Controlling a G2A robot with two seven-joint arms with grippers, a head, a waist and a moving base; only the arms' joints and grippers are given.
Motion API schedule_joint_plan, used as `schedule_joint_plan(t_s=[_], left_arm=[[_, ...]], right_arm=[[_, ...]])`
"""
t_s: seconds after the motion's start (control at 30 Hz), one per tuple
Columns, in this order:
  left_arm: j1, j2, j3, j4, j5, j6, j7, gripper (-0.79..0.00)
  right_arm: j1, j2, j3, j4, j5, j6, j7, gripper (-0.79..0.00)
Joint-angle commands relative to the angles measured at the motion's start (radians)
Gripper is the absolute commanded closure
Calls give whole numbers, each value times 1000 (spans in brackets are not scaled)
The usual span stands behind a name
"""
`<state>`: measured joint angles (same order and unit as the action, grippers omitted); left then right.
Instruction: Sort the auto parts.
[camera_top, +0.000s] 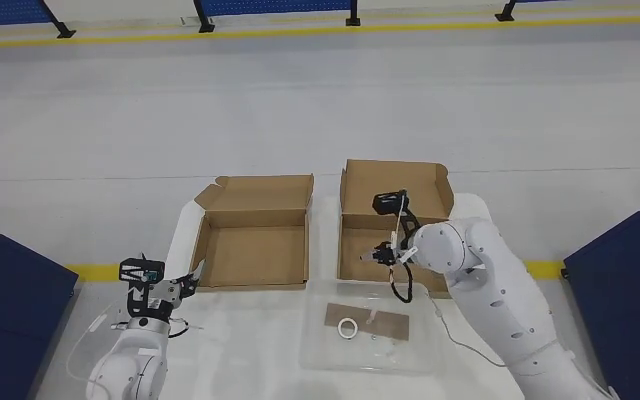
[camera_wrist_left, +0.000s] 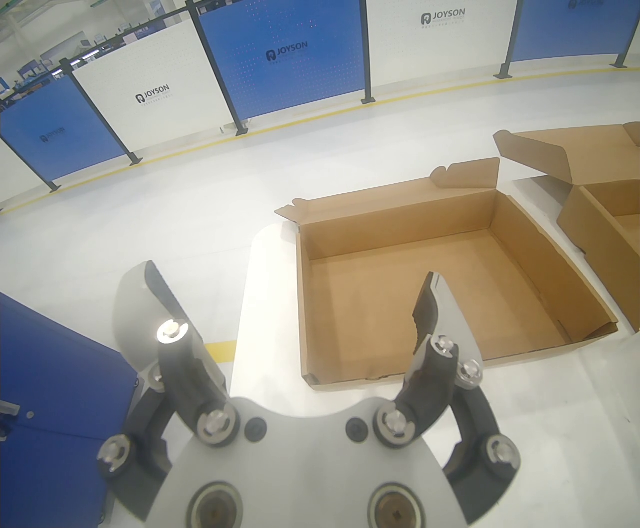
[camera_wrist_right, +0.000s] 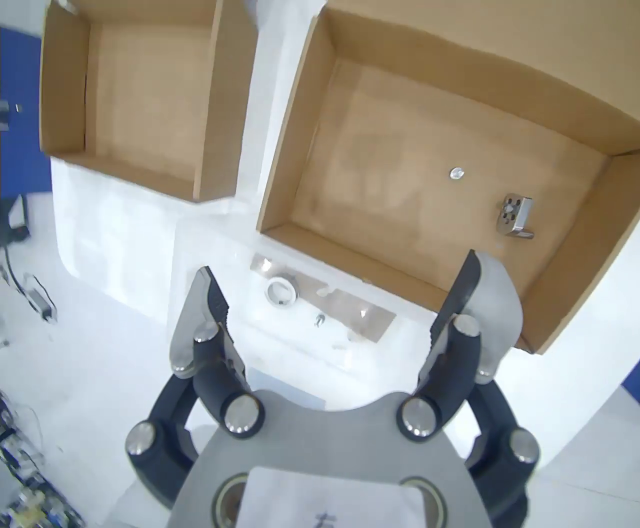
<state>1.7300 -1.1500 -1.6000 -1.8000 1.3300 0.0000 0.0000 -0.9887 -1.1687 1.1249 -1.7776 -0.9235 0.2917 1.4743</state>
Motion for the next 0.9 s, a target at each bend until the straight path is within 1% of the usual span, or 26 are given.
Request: schedule_joint_plan(t_s=[0.0,0.23,0.3,0.4,0.53,0.6,0.73,0.87], left_arm=[[0,0,0,0,0,0,0,-785],[0,0,0,0,0,0,0,-785],[0,0,0,0,0,0,0,-785],[0,0,0,0,0,0,0,-785],[0,0,0,0,0,0,0,-785],[0,0,0,0,0,0,0,-785],[0,0,0,0,0,0,0,-785],[0,0,0,0,0,0,0,-785]], right_arm=[[1,0,0,3,0,17,-7,-785],[-6,0,-3,-2,2,9,-19,-785],[-21,1,-9,-40,22,-38,-10,-785],[-25,8,-9,-84,12,-91,60,-785],[-28,19,-41,-101,34,-153,62,-785],[-26,30,-76,-96,27,-183,62,-785],[-14,55,-147,-93,32,-194,62,-785],[-14,55,-147,-93,32,-194,62,-785]])
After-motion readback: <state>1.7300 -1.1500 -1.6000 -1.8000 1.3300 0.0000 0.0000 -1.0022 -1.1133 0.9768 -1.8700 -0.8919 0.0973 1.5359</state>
